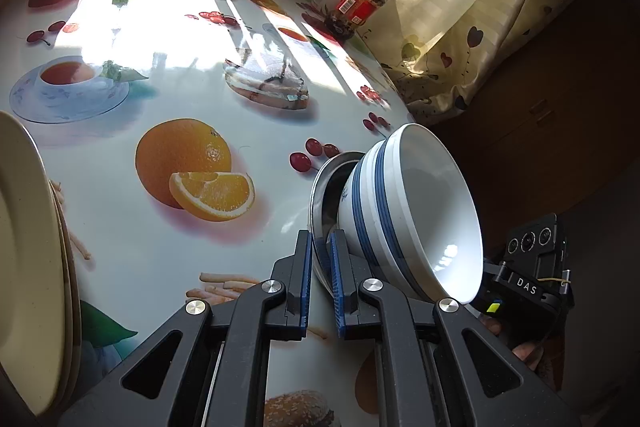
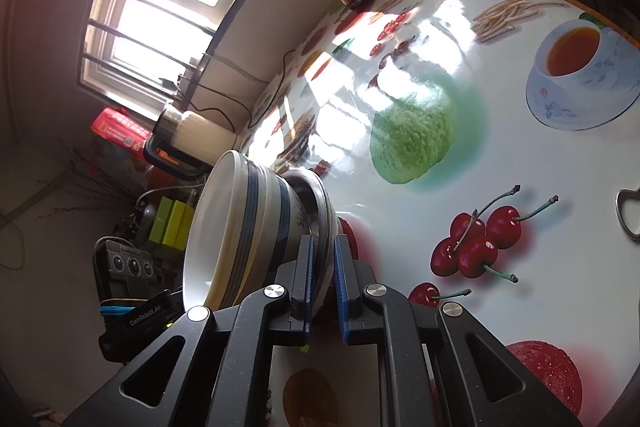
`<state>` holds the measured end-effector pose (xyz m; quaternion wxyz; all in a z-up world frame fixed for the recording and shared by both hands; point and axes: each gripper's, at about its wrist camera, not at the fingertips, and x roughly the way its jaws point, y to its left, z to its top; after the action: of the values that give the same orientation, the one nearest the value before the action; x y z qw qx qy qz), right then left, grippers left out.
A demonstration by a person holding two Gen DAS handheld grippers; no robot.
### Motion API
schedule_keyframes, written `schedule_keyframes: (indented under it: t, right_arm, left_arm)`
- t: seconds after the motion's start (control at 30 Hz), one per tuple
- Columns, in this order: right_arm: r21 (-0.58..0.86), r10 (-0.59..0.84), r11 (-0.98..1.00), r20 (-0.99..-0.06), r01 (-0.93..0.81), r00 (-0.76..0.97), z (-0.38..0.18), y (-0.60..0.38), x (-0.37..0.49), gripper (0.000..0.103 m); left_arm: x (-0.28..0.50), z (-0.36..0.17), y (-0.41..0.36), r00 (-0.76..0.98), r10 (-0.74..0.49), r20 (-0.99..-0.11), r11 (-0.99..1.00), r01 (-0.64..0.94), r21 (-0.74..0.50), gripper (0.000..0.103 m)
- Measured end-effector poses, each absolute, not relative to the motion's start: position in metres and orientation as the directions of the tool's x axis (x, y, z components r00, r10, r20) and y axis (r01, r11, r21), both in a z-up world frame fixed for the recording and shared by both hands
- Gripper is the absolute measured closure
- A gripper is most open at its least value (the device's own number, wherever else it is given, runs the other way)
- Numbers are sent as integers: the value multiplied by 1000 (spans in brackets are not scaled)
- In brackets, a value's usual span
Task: Organize plates and bowls
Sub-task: 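Lift the steel bowl stack and carry it toward the beige plates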
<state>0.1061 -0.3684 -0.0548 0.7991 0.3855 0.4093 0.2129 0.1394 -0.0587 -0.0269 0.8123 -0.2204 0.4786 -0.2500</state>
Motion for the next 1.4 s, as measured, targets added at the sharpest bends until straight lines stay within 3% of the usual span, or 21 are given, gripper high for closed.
schedule_keyframes:
  t: [1.4]
  right_arm:
    - [776,650,629,-487,-53,583,-35,-366,107,93]
  left_arm:
    - [128,-6,-56,481,-582,-656,804,218,-554,94]
